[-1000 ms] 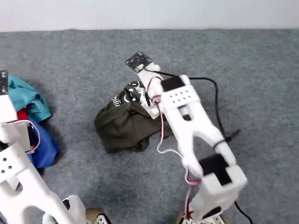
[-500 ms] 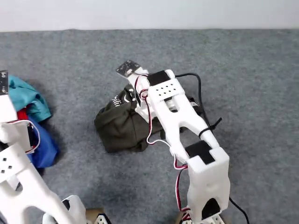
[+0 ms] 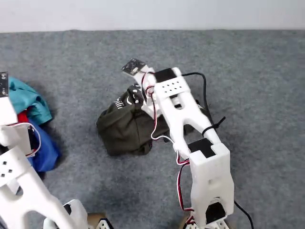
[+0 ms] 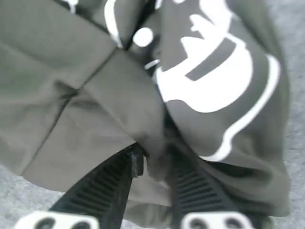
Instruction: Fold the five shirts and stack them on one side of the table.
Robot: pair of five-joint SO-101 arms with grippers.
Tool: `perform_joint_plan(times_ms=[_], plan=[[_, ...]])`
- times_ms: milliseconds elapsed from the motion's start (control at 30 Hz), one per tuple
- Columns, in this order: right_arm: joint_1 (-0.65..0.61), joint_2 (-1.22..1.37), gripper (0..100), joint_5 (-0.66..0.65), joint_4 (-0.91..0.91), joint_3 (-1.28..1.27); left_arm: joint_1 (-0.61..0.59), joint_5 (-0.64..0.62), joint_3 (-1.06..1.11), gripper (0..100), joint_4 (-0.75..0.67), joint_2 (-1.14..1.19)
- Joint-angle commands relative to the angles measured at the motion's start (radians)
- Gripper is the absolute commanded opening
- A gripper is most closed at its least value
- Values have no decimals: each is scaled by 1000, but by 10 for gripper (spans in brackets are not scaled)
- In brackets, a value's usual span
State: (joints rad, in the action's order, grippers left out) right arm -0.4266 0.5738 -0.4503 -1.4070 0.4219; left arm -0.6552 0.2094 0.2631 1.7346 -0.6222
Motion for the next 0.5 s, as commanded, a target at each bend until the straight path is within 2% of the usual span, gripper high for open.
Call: perform_joint_plan(times_ms=[0, 467], plan=[[30, -15, 17, -54, -36, 51, -3, -8, -4, 6, 20, -21], [35, -226, 10, -68, -360, 384, -2, -9, -4, 6, 20, -21]])
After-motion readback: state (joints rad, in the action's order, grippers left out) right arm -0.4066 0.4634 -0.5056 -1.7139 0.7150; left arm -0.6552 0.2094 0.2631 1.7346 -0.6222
